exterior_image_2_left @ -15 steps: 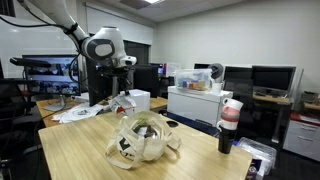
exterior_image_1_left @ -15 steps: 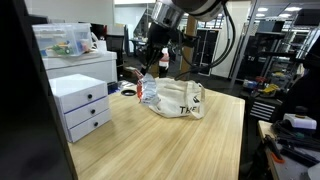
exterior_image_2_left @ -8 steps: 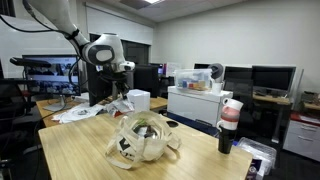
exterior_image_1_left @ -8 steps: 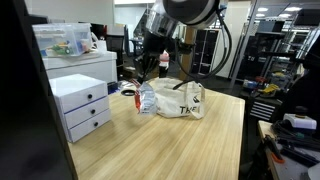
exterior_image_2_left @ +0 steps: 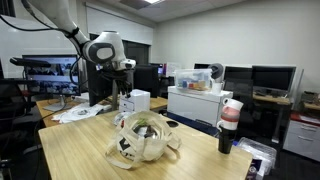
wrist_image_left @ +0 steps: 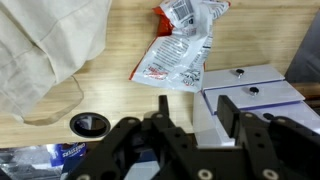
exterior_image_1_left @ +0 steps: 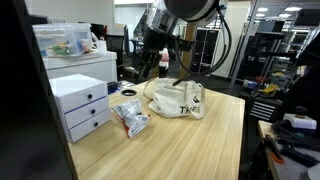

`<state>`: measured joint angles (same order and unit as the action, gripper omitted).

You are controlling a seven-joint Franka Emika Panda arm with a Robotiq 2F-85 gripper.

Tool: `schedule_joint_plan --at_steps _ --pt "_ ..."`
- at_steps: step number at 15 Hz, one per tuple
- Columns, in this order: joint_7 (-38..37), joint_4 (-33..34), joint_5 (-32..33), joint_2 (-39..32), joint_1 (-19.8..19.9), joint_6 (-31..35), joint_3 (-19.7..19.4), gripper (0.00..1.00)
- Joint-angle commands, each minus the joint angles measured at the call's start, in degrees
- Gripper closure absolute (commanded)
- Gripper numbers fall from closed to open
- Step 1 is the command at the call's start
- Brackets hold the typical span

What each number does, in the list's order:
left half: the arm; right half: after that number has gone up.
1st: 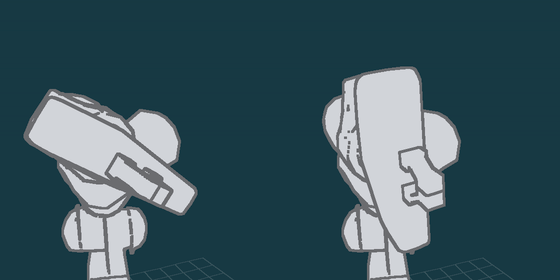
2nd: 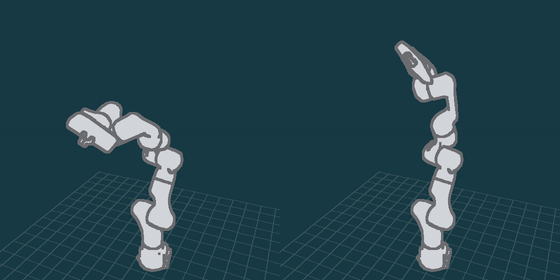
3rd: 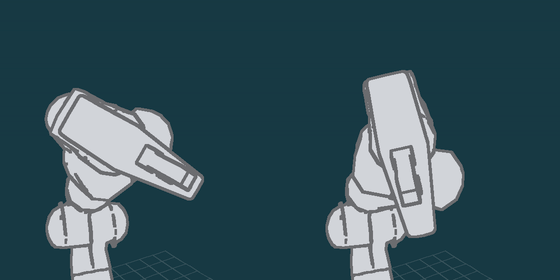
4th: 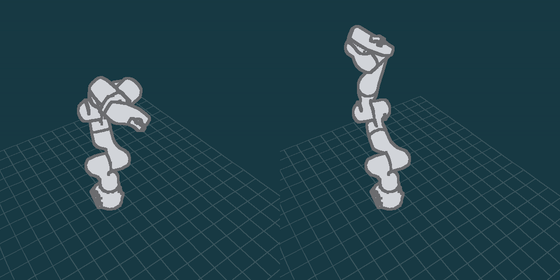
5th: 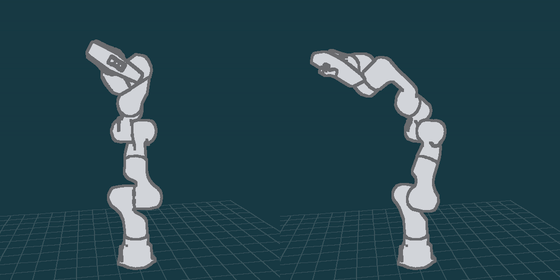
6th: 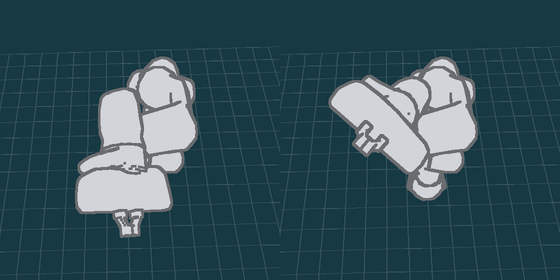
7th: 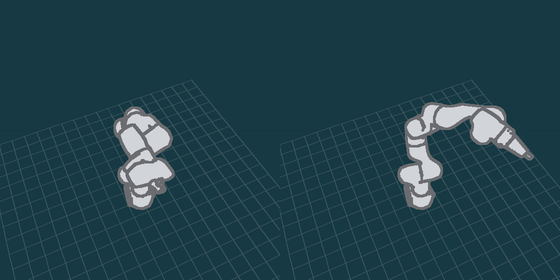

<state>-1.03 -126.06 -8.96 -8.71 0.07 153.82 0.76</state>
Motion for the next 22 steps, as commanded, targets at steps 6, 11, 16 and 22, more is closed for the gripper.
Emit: schedule_joint_plan --at_steps 6,11,16,22 --pt "7.7 1.2 -7.5 4.9 5.7 -1.1 -2.9 0.00" --pt "7.7 0.1 -6.1 4.4 8.0 -2.2 -6.1 0.00" --pt "6.3 -2.7 -2.8 4.5 9.8 -4.0 -9.3 0.00" --pt "4.2 -4.5 3.0 3.2 11.1 -6.9 -12.4 0.00"
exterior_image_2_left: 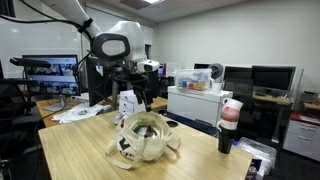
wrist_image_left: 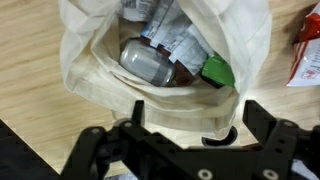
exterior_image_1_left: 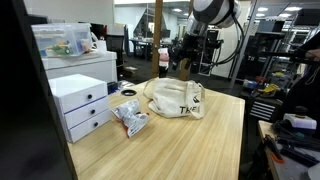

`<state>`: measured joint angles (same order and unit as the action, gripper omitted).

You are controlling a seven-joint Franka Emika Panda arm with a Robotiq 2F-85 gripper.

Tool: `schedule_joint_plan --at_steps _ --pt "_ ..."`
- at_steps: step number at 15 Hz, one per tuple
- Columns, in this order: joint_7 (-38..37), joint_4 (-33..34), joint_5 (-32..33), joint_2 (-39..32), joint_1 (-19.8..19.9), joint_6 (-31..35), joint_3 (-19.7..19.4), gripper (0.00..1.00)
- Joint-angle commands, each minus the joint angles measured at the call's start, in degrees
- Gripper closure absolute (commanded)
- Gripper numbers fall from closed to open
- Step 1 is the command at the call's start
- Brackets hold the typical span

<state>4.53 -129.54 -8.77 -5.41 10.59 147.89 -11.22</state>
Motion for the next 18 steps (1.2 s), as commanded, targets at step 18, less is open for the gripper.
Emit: schedule_joint_plan --at_steps 18 --pt "-2.7 3.3 6.9 -12.4 -0.2 6.9 0.7 0.00"
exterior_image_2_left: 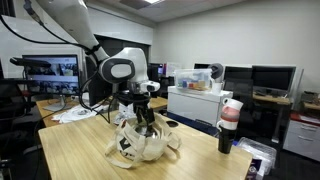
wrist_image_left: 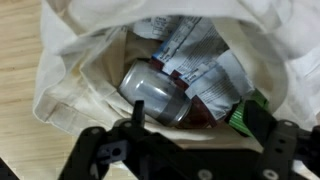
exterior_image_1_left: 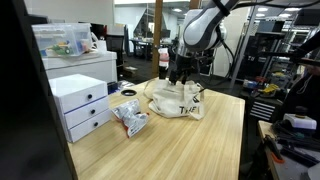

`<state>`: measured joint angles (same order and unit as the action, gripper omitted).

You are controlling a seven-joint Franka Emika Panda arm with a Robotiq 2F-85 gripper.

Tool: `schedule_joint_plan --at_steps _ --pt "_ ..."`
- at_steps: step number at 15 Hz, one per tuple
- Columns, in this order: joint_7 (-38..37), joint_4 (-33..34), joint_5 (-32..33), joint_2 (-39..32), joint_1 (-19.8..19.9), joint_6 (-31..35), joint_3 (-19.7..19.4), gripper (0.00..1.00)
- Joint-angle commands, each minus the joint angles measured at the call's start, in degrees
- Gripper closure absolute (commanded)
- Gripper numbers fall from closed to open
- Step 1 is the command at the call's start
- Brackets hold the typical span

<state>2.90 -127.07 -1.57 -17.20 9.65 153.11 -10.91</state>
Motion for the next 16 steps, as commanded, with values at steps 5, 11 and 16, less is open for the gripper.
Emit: schedule_joint_plan --at_steps 5,11,16 --pt "-0.3 2.0 -1.8 -2.2 0.8 2.5 2.1 0.00" --pt "1.0 3.2 -6.5 -4.1 1.4 4.5 6.4 0.00" --pt "1.4 3.9 -9.1 -4.9 1.7 4.7 8.1 0.28"
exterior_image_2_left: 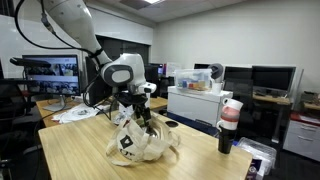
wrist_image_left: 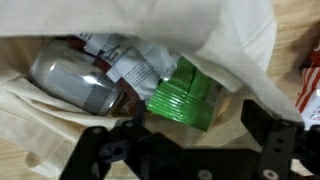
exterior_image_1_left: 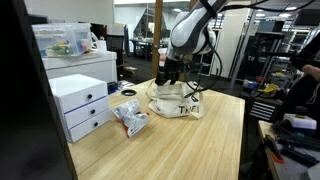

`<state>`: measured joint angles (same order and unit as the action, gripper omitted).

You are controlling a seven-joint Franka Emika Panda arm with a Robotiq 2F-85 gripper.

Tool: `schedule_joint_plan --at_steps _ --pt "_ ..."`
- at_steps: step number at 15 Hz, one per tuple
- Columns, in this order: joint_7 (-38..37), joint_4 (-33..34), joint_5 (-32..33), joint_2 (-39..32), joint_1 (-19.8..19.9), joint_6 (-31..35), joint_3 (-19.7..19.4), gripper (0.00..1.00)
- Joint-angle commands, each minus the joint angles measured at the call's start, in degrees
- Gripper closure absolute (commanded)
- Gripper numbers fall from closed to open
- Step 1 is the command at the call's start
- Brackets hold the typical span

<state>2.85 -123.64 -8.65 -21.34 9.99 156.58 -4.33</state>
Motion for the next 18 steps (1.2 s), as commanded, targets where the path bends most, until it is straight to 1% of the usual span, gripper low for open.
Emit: schedule_joint_plan --at_steps 1,3,6,9,11,12,13,14,15,18 --pt "1.5 0.7 -2.3 -0.8 1.6 1.2 1.7 0.38" --pt "1.3 1.3 -2.5 -1.1 1.8 0.7 1.6 0.56" --pt "1.0 1.8 -2.5 -1.3 2.0 0.3 1.4 0.75" --pt "1.4 1.6 -2.2 -1.1 2.3 0.5 1.4 0.97" --pt "1.6 1.3 -2.2 -0.8 2.5 0.5 1.5 1.00" --pt "0.8 1.2 -1.4 -0.9 2.0 0.6 0.8 1.00" --pt "0.8 1.2 -1.4 -0.9 2.0 0.6 0.8 0.81" --pt "0.5 1.2 -0.9 -1.0 1.8 0.7 0.3 0.72" --pt "0.4 1.2 -0.9 -1.1 1.8 0.7 0.2 0.68" --pt "0.4 1.1 -1.0 -1.2 1.8 0.8 0.1 0.48"
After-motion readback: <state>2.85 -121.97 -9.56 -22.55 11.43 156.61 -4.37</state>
